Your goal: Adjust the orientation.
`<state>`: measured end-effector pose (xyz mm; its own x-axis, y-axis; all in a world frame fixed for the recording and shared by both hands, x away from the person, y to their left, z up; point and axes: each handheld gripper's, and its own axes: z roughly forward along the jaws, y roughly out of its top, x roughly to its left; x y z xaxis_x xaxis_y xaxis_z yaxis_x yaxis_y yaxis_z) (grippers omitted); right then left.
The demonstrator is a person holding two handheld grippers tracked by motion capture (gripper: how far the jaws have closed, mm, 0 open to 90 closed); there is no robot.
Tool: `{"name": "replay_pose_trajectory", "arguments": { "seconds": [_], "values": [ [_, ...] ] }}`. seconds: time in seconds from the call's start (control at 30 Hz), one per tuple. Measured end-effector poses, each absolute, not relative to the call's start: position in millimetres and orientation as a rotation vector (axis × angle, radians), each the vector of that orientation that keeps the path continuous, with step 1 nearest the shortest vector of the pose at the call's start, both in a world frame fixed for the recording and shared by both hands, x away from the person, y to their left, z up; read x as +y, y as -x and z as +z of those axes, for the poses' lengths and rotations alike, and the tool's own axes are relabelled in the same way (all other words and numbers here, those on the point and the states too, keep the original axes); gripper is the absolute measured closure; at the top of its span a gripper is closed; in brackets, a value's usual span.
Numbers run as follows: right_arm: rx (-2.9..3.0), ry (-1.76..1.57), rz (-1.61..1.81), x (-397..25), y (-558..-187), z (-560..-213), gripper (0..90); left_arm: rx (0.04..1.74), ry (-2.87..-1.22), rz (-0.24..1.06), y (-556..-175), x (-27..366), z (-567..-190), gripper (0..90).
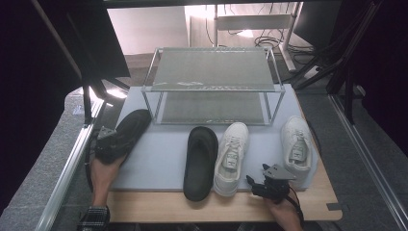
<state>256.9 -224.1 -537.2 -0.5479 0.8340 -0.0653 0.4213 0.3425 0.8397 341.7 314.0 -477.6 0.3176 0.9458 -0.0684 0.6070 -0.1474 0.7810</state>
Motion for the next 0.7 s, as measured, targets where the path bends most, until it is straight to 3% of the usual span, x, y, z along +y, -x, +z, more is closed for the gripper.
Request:
{"name": "replay_pose_trajectory", "arguments": {
  "seconds": [0.7],
  "values": [
    [2.121,-1.096,1.112,-224,-257,-537,23.9,1.421,-1.899,0.517,-375,316,-494,65.1]
  ]
}}
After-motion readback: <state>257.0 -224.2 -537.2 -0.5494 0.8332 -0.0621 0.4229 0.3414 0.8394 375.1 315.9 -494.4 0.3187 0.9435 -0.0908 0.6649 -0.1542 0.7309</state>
